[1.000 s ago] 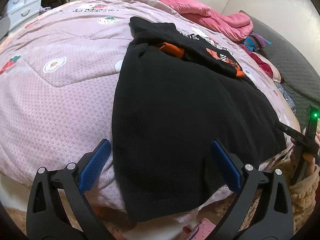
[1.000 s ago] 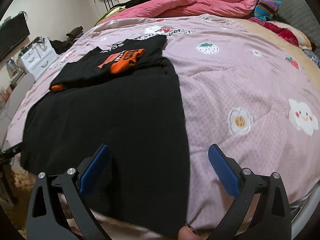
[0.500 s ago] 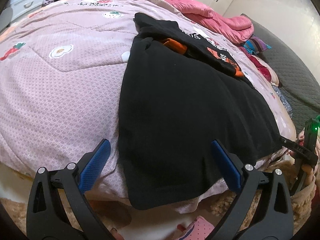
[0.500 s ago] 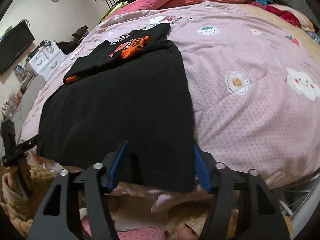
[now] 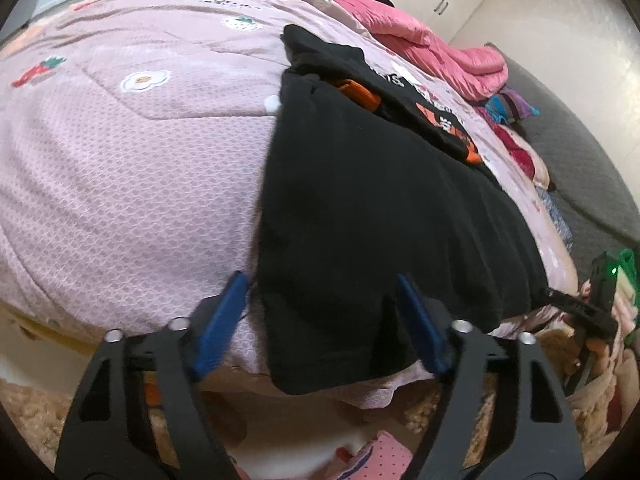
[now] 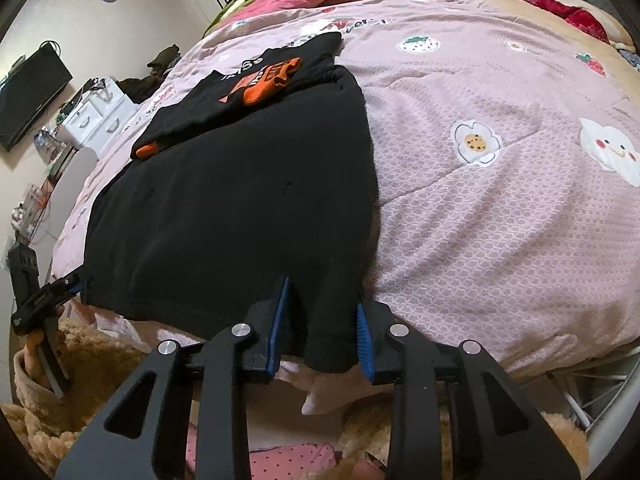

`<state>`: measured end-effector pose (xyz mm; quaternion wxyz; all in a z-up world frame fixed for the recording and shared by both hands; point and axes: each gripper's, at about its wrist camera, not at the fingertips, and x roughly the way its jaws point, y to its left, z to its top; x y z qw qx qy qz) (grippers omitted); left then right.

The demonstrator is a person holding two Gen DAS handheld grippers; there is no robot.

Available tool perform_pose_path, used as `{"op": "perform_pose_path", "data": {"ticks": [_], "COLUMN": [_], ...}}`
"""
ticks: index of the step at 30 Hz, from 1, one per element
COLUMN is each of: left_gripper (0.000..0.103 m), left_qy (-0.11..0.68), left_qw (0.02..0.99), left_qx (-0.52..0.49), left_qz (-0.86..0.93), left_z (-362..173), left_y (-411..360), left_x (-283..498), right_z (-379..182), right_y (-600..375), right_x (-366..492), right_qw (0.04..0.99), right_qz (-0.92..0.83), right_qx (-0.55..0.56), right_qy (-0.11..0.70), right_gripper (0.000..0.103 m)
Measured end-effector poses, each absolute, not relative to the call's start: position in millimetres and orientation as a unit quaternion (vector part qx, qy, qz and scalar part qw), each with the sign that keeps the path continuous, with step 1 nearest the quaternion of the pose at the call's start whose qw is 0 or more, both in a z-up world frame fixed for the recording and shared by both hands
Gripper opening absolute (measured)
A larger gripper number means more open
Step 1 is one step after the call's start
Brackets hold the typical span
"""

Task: Fold small clothes
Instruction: 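Close both tools on the black sweatshirt hem, then lift the hem with both tools and fold it over toward the collar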

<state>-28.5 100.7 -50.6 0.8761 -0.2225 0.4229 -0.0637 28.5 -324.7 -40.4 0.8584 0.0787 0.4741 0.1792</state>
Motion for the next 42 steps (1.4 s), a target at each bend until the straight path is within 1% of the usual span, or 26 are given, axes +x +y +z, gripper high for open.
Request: {"op": "perform_pose_path", "data": {"ticks": [1, 3, 5, 8, 11, 13, 14, 16, 19, 22, 30, 42], "left_gripper": [0.051, 0.048, 0.045, 0.044, 0.042, 0.032, 0.030, 0.016, 0.008, 0.006, 0.005, 0.004], "left_qy": [0.422, 0.423, 0.425, 0.429, 0.431, 0.432, 0.432, 0.429, 0.424, 0.411, 0.367, 0.330], "left_qw": [0.875, 0.873, 0.872, 0.867, 0.850, 0.854, 0.856, 0.857, 0.857, 0.861, 0.881, 0.898], "left_qx": [-0.228, -0.231, -0.231, -0.239, -0.285, -0.275, -0.270, -0.269, -0.275, -0.282, -0.274, -0.267], "left_qz": [-0.065, -0.066, -0.072, -0.079, -0.104, -0.094, -0.092, -0.097, -0.100, -0.104, -0.114, -0.120], "left_z": [-50.9, -51.3, -51.3, -53.4, -59.5, -60.4, -59.4, -57.6, -56.2, -49.7, -15.5, 22.3], "left_y": [102.7, 103.7, 101.9, 100.3, 103.6, 101.6, 100.3, 99.0, 101.1, 105.3, 109.8, 113.7], "left_x": [-29.1, -29.5, -30.1, -29.9, -29.7, -29.7, -29.6, -29.5, -29.5, -32.3, -29.0, -7.9], "right_z": [-38.1, -29.4, -23.0, -14.1, -9.2, -8.6, -9.0, -8.2, -5.3, -1.1, 11.4, 48.2], "right_y": [-324.9, -324.4, -325.8, -329.5, -328.2, -326.9, -326.3, -326.5, -329.0, -335.8, -349.4, -343.4], "right_x": [27.2, 20.4, 16.2, 11.3, 11.1, 13.4, 15.1, 16.2, 16.7, 16.1, 20.1, 32.5], "right_qw": [0.863, 0.875, 0.881, 0.885, 0.888, 0.889, 0.888, 0.888, 0.889, 0.891, 0.899, 0.931], "right_qz": [0.178, 0.183, 0.192, 0.217, 0.226, 0.224, 0.226, 0.224, 0.226, 0.223, 0.214, 0.180], "right_qx": [0.077, 0.072, 0.077, 0.097, 0.102, 0.105, 0.109, 0.116, 0.130, 0.152, 0.190, 0.150], "right_qy": [0.467, 0.442, 0.425, 0.401, 0.387, 0.386, 0.387, 0.385, 0.378, 0.365, 0.332, 0.280], "right_gripper": [0.017, 0.010, 0.009, 0.008, 0.008, 0.008, 0.008, 0.008, 0.008, 0.008, 0.008, 0.008]}}
